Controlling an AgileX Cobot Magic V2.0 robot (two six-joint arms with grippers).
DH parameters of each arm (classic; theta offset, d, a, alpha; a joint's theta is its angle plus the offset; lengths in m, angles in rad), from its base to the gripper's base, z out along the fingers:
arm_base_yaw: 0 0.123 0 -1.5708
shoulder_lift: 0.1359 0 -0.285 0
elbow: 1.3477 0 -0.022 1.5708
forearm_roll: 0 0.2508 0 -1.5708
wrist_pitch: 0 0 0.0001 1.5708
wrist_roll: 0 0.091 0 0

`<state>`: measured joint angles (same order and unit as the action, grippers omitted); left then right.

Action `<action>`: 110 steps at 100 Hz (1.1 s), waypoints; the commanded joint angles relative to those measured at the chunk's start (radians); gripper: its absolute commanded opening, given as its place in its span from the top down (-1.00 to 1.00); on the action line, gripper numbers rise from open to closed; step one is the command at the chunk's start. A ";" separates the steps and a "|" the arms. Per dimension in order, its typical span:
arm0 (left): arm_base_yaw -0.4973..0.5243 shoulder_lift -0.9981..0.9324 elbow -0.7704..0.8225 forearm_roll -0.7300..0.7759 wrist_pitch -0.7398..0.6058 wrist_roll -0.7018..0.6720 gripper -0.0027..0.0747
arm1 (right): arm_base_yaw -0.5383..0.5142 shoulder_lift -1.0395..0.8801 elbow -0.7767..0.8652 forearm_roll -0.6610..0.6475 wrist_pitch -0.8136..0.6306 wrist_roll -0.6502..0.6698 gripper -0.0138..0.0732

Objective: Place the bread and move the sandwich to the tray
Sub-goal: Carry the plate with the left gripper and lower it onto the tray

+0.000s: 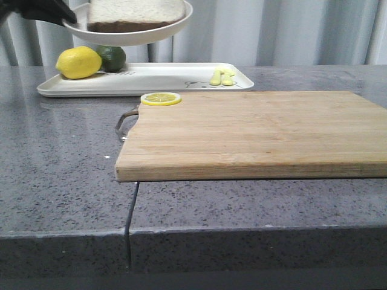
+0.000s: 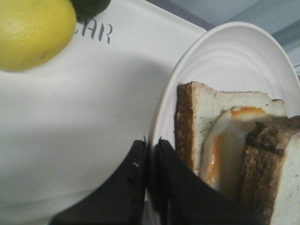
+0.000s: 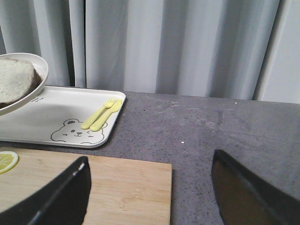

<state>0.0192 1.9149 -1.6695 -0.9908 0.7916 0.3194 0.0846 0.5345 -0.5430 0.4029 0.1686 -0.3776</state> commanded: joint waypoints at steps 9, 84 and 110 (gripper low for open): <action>-0.022 0.053 -0.189 0.018 -0.002 -0.128 0.98 | -0.004 0.000 -0.027 -0.004 -0.080 -0.008 -0.56; -0.070 0.257 -0.380 0.097 -0.030 -0.268 0.98 | -0.004 0.000 -0.027 -0.004 -0.080 -0.008 -0.56; -0.070 0.260 -0.380 0.098 -0.061 -0.297 0.98 | -0.004 0.000 -0.027 -0.004 -0.080 -0.008 -0.56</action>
<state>-0.0460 2.2442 -2.0095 -0.8210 0.7828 0.0460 0.0846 0.5345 -0.5430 0.4029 0.1686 -0.3776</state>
